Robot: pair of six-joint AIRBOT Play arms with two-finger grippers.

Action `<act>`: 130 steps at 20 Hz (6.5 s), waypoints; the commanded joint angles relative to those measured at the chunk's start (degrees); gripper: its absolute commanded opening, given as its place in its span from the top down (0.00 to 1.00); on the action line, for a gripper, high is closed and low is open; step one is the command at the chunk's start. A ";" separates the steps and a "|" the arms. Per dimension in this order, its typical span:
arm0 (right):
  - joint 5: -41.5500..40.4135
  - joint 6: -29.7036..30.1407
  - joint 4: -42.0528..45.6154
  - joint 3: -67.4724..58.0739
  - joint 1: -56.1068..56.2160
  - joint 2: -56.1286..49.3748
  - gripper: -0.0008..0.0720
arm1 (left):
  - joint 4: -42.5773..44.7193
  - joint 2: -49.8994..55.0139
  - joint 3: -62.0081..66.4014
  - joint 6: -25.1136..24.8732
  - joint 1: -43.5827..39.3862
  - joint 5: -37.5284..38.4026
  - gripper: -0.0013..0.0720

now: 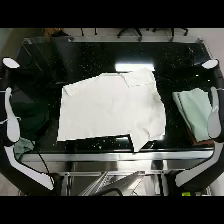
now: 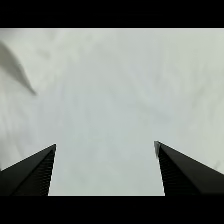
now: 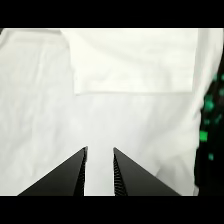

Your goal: Fold the shirts.

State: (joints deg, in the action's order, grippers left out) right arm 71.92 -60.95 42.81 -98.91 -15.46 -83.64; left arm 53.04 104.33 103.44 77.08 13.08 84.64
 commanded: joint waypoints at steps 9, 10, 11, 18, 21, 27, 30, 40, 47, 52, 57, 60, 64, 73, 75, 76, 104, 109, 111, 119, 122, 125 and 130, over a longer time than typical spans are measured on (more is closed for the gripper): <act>4.68 -3.80 5.49 45.53 -18.69 28.61 0.43 | 13.40 -31.74 -62.29 -1.57 12.07 -8.44 0.03; 4.37 -3.76 5.51 47.21 -19.39 29.38 0.43 | 12.28 -32.65 -64.02 -2.47 12.07 -10.27 0.03; 4.48 -3.56 5.66 48.46 -19.82 29.73 0.43 | 10.40 -33.09 -65.46 -3.67 11.89 -11.91 0.03; 3.43 -3.37 6.58 54.01 -19.74 29.64 0.43 | -3.08 -23.89 -65.07 -14.08 8.48 -14.01 0.44; 3.52 -3.39 7.45 55.98 -19.76 29.66 0.40 | -3.10 -19.85 -61.22 -14.27 9.62 -9.84 0.49; 2.54 -4.70 10.16 57.11 -19.80 29.68 0.33 | 0.90 -22.67 -56.52 -14.23 17.86 -4.04 0.49; 1.16 -4.68 8.98 59.28 -19.69 29.66 0.33 | 3.45 -25.55 -60.00 -14.27 21.99 -11.02 0.49; 0.50 -4.68 8.39 59.98 -19.67 29.66 0.33 | 0.17 -16.22 -61.22 -15.63 14.25 -17.11 0.49; 0.02 -4.68 8.33 60.00 -19.67 28.76 0.33 | -0.50 -15.69 -61.22 -16.22 10.86 -17.25 0.96; -2.56 -4.17 6.82 60.02 -16.17 23.67 0.33 | -0.55 -15.69 -61.22 -16.20 14.67 -16.81 0.96; -6.05 -0.33 -3.23 60.02 -10.10 18.78 0.50 | -0.57 -15.72 -61.22 -16.22 15.89 -16.65 0.96; -5.14 3.63 -9.16 59.69 -8.00 17.75 0.87 | -0.59 -16.06 -61.20 -16.22 15.89 -16.17 0.96; 1.31 3.39 -9.64 54.62 -8.15 23.61 0.97 | -1.95 -24.00 -58.77 -16.22 16.98 -13.75 0.96; -5.29 5.44 -21.81 9.42 -11.21 47.06 0.97 | -56.37 -53.92 -23.89 -18.60 26.86 -2.51 0.96; -10.45 6.21 -19.96 -1.22 -11.91 48.57 0.97 | -56.02 -56.94 -14.80 -17.49 30.08 -3.10 0.96; -12.61 6.19 -17.31 -6.16 -11.93 48.63 0.97 | -56.00 -57.35 -11.13 -16.70 30.80 -2.95 0.96; -22.21 7.96 -11.41 -4.70 -0.24 -13.20 0.97 | -7.89 13.90 8.15 -4.59 -1.51 -15.87 0.96; -14.08 4.44 5.14 -4.50 -0.87 -13.29 0.97 | -3.15 16.02 11.08 -2.84 -2.80 -8.96 0.96; -12.22 3.56 9.42 -4.37 -0.85 -13.64 0.97 | 3.21 16.04 11.06 -1.42 -4.00 -8.09 0.96; -8.41 2.40 12.07 -4.26 -0.83 -15.06 0.97 | 13.31 16.20 10.97 -0.55 -8.24 -8.70 0.96; -7.93 2.40 11.08 -4.26 -0.81 -15.06 0.97 | 13.05 16.22 10.99 -0.52 -9.25 -9.18 0.96; -6.99 2.16 9.29 -4.35 -0.83 -14.36 0.63 | 12.92 16.15 11.37 -0.44 -9.70 -6.58 0.90; 0.52 -4.02 14.88 -4.44 -3.23 -5.60 0.61 | 13.40 15.54 15.39 7.23 -6.80 4.33 0.16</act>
State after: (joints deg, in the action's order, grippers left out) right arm 67.92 -60.73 54.72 -103.28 -17.37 -93.82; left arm 66.15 120.40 117.10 79.57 4.67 82.41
